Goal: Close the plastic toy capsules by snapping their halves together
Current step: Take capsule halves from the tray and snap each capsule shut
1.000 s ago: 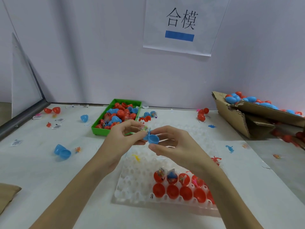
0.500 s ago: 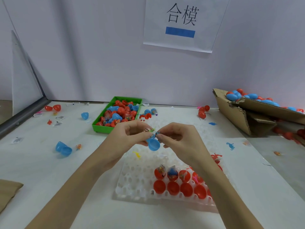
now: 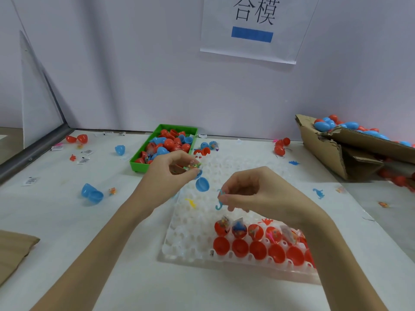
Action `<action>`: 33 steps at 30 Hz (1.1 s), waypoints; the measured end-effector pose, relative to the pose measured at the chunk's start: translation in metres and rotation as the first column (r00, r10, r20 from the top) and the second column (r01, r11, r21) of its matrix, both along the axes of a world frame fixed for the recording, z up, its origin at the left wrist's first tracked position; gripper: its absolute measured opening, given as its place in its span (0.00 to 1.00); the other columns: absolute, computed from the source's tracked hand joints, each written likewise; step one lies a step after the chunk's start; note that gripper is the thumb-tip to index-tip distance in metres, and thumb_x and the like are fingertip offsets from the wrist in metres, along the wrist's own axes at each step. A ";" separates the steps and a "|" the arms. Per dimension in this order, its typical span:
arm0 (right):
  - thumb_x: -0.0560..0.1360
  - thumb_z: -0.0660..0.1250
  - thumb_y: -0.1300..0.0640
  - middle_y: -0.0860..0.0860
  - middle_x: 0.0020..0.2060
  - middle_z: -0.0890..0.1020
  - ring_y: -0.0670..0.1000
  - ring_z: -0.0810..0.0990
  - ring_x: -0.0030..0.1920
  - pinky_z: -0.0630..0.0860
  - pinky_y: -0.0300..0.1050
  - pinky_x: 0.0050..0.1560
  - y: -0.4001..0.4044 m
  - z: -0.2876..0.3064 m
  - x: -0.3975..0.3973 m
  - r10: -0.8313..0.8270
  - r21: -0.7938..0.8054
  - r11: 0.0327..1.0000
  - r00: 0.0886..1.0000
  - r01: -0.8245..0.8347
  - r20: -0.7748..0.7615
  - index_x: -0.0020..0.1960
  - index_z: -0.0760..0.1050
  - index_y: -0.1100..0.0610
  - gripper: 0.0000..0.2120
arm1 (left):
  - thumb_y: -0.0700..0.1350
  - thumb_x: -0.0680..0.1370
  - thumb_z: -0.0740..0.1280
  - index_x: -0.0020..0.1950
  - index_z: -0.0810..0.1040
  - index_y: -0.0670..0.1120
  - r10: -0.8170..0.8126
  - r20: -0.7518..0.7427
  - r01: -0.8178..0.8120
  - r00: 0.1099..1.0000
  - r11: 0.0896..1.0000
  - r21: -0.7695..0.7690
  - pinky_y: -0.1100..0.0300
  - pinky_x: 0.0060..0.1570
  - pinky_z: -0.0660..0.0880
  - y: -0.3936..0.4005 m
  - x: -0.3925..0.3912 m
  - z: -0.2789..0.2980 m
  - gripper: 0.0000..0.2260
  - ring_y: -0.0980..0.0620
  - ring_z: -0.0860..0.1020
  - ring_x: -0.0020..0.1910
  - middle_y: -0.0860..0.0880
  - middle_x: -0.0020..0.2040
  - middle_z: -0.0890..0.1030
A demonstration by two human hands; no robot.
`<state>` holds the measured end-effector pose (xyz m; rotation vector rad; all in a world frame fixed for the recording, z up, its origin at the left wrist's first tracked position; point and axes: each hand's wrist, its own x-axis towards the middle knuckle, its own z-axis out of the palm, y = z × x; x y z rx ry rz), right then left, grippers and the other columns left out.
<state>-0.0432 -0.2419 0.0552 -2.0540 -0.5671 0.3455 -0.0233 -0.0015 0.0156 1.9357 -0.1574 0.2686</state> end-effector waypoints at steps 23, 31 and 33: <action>0.72 0.76 0.42 0.40 0.34 0.81 0.41 0.77 0.33 0.74 0.34 0.36 0.007 -0.009 0.001 -0.079 -0.168 0.979 0.974 0.116 0.213 0.48 0.80 0.44 0.09 | 0.41 0.78 0.75 0.51 0.86 0.46 -0.111 -0.087 0.090 0.990 0.973 -0.210 0.66 0.41 0.80 -0.010 -0.010 0.010 0.04 0.52 0.86 0.41 0.49 0.46 0.87; 0.73 0.78 0.53 0.46 0.43 0.87 0.45 0.86 0.43 0.82 0.37 0.43 0.028 -0.014 0.000 -0.269 0.160 0.955 0.955 0.248 0.125 0.55 0.82 0.53 0.13 | 0.40 0.79 0.73 0.52 0.86 0.48 -0.112 -0.083 0.069 0.990 0.910 -0.409 0.64 0.47 0.82 -0.027 -0.015 0.006 0.04 0.50 0.88 0.46 0.46 0.46 0.88; 0.75 0.76 0.55 0.46 0.42 0.88 0.45 0.86 0.43 0.81 0.34 0.42 0.028 -0.014 -0.001 -0.302 0.242 0.927 0.953 0.286 0.033 0.56 0.83 0.54 0.10 | 0.39 0.79 0.74 0.52 0.86 0.48 -0.077 -0.044 0.054 0.996 0.923 -0.381 0.64 0.47 0.82 -0.026 -0.015 0.006 0.05 0.51 0.88 0.46 0.48 0.47 0.88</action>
